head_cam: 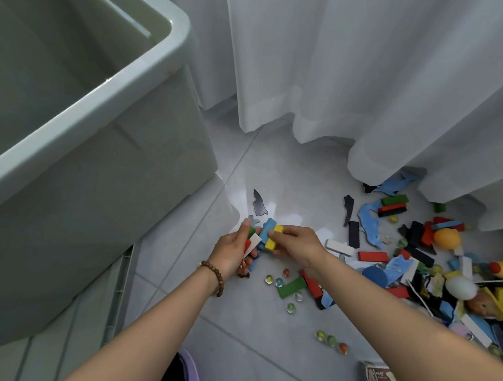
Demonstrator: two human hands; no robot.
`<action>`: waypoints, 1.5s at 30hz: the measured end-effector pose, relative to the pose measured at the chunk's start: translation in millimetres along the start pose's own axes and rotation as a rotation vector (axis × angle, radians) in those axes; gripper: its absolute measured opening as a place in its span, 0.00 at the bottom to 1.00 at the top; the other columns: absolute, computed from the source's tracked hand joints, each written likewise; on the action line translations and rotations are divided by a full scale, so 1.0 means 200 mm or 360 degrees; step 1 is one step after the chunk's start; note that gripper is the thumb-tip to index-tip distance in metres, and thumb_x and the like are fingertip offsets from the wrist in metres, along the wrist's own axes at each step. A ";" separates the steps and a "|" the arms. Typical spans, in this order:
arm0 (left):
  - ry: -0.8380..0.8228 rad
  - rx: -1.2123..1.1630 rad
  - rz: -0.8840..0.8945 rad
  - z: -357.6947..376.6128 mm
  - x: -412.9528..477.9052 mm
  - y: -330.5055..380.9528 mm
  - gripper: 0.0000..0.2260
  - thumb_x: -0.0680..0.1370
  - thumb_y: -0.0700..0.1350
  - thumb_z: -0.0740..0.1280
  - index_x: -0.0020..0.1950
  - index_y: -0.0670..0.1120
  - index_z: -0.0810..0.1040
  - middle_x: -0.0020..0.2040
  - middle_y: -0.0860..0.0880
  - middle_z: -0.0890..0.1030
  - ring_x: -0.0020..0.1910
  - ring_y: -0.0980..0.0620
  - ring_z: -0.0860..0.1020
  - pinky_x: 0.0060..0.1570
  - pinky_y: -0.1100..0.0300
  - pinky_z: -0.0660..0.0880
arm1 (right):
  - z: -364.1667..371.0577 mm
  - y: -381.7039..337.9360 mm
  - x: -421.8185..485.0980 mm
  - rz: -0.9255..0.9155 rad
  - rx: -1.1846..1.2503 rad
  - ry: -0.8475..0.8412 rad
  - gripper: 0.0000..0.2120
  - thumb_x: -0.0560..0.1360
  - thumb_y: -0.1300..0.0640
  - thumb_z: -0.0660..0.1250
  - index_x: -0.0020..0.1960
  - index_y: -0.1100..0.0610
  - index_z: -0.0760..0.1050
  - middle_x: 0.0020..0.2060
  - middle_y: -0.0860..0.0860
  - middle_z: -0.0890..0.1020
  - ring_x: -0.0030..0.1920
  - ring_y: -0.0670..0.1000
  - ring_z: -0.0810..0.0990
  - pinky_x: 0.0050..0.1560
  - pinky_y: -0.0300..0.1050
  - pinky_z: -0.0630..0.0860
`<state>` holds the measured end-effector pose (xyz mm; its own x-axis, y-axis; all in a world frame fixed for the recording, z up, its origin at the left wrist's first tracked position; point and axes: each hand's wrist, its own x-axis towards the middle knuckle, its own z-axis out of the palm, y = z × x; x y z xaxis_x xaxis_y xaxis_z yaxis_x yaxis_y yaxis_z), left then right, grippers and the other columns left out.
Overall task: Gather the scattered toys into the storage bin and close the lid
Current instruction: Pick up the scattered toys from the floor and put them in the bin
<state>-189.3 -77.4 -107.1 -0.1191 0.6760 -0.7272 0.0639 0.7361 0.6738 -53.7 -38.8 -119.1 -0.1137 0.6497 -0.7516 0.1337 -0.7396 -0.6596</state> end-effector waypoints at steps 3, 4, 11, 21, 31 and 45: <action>-0.0021 0.0064 0.0037 0.01 0.00 0.03 0.22 0.80 0.60 0.50 0.57 0.49 0.79 0.32 0.48 0.74 0.27 0.54 0.70 0.25 0.65 0.71 | -0.04 0.01 0.00 0.0025 0.0084 -0.0090 0.08 0.75 0.59 0.67 0.51 0.63 0.79 0.41 0.54 0.82 0.38 0.47 0.80 0.33 0.31 0.77; -0.0032 0.0059 0.0051 0.02 -0.01 0.04 0.22 0.80 0.60 0.51 0.54 0.50 0.79 0.32 0.48 0.75 0.28 0.54 0.70 0.26 0.65 0.71 | -0.05 0.01 0.00 0.0032 0.0151 -0.0104 0.08 0.75 0.59 0.67 0.51 0.62 0.80 0.40 0.53 0.82 0.39 0.47 0.80 0.34 0.31 0.77; -0.0123 0.0038 0.0240 0.08 -0.08 0.23 0.21 0.80 0.60 0.52 0.53 0.48 0.79 0.31 0.50 0.74 0.28 0.55 0.70 0.27 0.63 0.69 | -0.17 -0.18 -0.10 -0.0040 0.0359 -0.0162 0.14 0.73 0.59 0.69 0.58 0.62 0.77 0.46 0.54 0.83 0.42 0.46 0.82 0.38 0.33 0.78; 0.0241 0.0310 0.1268 -0.35 -0.67 1.11 0.20 0.79 0.54 0.57 0.33 0.44 0.74 0.27 0.52 0.72 0.23 0.59 0.67 0.26 0.70 0.65 | -0.03 -1.14 -0.78 -0.0762 -0.0172 -0.0354 0.15 0.72 0.61 0.71 0.58 0.62 0.77 0.45 0.55 0.82 0.38 0.46 0.82 0.37 0.34 0.79; 0.0923 0.0558 0.0753 -1.21 -0.79 0.88 0.15 0.78 0.55 0.62 0.58 0.48 0.78 0.57 0.49 0.81 0.56 0.50 0.78 0.56 0.55 0.75 | 0.82 -1.39 -0.80 -0.0794 -0.0682 -0.0440 0.21 0.74 0.61 0.69 0.64 0.63 0.71 0.57 0.61 0.78 0.48 0.52 0.79 0.45 0.39 0.81; 0.0774 0.1282 0.1524 -0.60 -0.91 0.99 0.23 0.80 0.54 0.58 0.73 0.47 0.64 0.71 0.49 0.67 0.71 0.52 0.61 0.70 0.64 0.54 | 0.05 -1.05 -0.77 -0.1420 -0.1330 0.0022 0.18 0.72 0.55 0.70 0.61 0.49 0.72 0.59 0.45 0.71 0.57 0.46 0.74 0.60 0.43 0.71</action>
<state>-274.4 -59.0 173.7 -0.0265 0.9757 0.2175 0.8608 -0.0883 0.5012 -74.6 14.6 133.8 -0.4793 0.8770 -0.0331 0.6061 0.3035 -0.7352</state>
